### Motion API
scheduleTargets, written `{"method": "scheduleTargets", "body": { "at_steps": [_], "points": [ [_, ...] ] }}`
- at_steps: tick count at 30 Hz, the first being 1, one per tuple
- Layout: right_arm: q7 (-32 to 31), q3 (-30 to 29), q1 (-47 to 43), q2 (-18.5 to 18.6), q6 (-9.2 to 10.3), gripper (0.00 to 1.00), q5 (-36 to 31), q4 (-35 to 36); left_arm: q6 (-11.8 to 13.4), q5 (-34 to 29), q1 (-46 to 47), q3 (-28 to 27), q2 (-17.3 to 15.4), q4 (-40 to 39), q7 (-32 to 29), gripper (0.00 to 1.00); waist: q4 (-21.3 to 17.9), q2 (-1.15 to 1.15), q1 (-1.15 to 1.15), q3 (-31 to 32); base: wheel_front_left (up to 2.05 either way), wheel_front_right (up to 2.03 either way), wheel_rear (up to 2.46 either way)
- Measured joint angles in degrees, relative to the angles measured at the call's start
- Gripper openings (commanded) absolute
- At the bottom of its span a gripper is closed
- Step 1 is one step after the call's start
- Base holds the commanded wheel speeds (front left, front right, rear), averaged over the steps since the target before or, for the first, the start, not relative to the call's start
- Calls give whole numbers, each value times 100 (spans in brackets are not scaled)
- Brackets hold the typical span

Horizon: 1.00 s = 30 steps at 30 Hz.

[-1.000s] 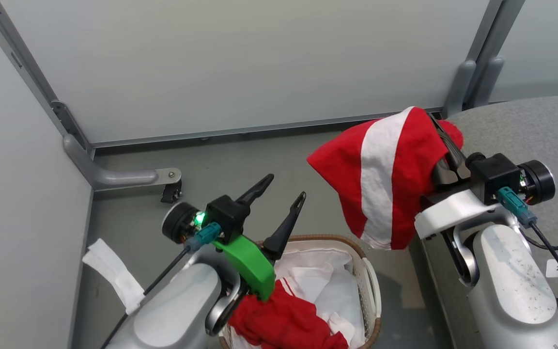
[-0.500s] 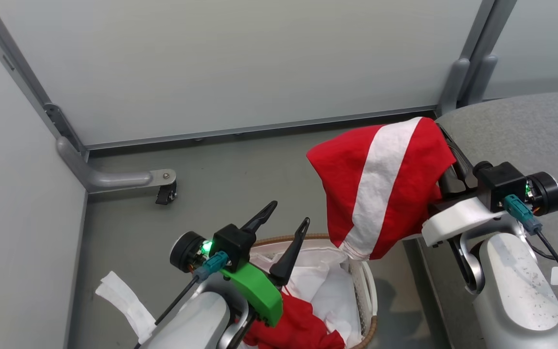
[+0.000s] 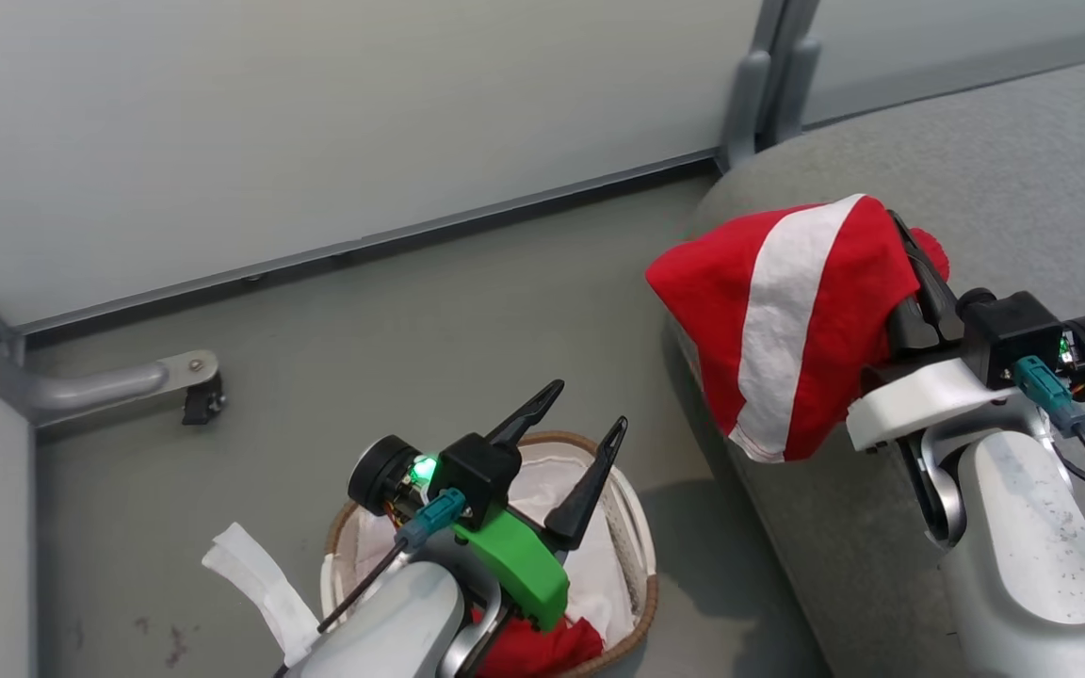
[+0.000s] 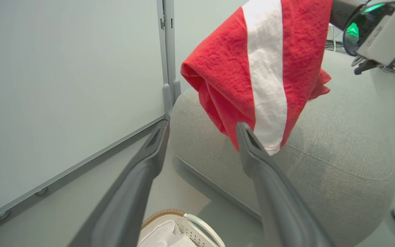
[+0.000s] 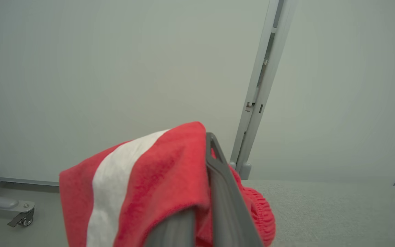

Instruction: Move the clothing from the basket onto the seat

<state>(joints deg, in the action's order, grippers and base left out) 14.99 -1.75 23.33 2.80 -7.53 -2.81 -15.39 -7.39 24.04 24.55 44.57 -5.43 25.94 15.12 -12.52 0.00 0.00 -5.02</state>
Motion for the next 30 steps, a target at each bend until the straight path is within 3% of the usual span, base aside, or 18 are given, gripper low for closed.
{"method": "scheduleTargets", "body": {
  "at_steps": [8, 14, 23, 30],
  "points": [
    [0, -367, 87, 7, 0, 0, 35, 25, -1, -9, 176, 134, -38, -3, 0, 100, -719, 0, 0, -295, 0, 0, 0],
    [0, -550, 232, 1, 0, 0, 16, 51, -1, -41, 328, 179, -86, -21, 0, 100, -996, 0, 0, -638, 0, 0, 0],
    [0, -1327, 1438, 13, 0, 0, -851, 292, -1, -188, 884, 263, -266, -227, 0, 100, -942, 0, 0, -1256, 0, 0, 0],
    [2, -2036, 2906, 736, 0, 0, -1271, -14, -1, -413, 1457, 358, -420, -503, 0, 100, -680, 0, 0, -1968, 0, 0, 0]
  ]
}}
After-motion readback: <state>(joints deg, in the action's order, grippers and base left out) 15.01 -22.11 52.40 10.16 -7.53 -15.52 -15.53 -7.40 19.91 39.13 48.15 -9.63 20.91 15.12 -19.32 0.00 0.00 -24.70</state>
